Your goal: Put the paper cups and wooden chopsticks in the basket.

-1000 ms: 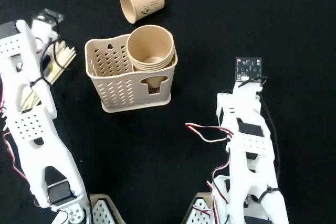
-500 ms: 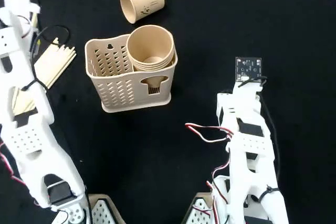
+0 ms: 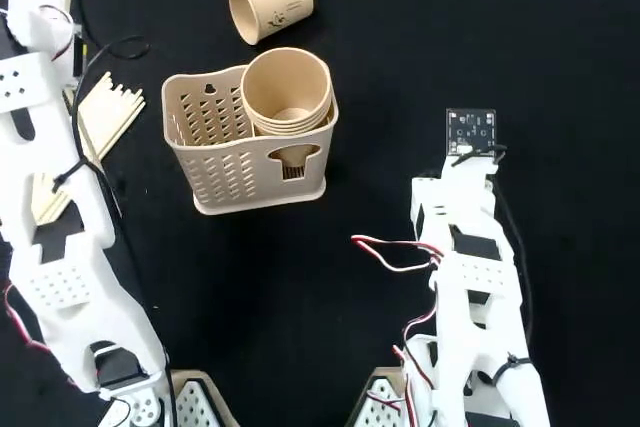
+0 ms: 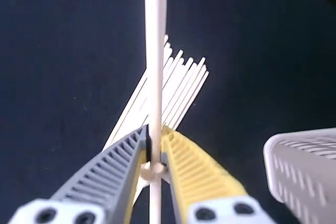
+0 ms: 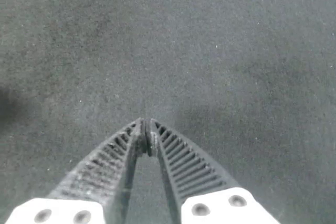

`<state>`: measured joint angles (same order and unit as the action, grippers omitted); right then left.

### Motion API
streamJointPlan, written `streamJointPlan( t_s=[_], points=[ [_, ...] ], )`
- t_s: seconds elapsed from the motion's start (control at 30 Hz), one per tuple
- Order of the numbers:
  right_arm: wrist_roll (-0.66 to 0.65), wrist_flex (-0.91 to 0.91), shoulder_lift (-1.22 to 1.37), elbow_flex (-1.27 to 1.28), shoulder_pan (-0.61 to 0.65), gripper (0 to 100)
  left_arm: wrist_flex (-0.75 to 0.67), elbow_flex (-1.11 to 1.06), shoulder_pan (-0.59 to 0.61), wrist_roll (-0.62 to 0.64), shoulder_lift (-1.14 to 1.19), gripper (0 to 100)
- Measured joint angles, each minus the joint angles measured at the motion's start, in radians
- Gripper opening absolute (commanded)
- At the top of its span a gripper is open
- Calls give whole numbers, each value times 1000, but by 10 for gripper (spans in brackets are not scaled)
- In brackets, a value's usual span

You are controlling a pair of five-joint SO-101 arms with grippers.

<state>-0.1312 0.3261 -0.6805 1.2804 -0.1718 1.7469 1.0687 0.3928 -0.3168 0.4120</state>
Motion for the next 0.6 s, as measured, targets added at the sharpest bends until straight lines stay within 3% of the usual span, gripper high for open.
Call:
streamJointPlan(
  t_s=[0.6],
  points=[
    [0,0,0,0,0,12,-28,0,-77,149,-272,29]
  ],
)
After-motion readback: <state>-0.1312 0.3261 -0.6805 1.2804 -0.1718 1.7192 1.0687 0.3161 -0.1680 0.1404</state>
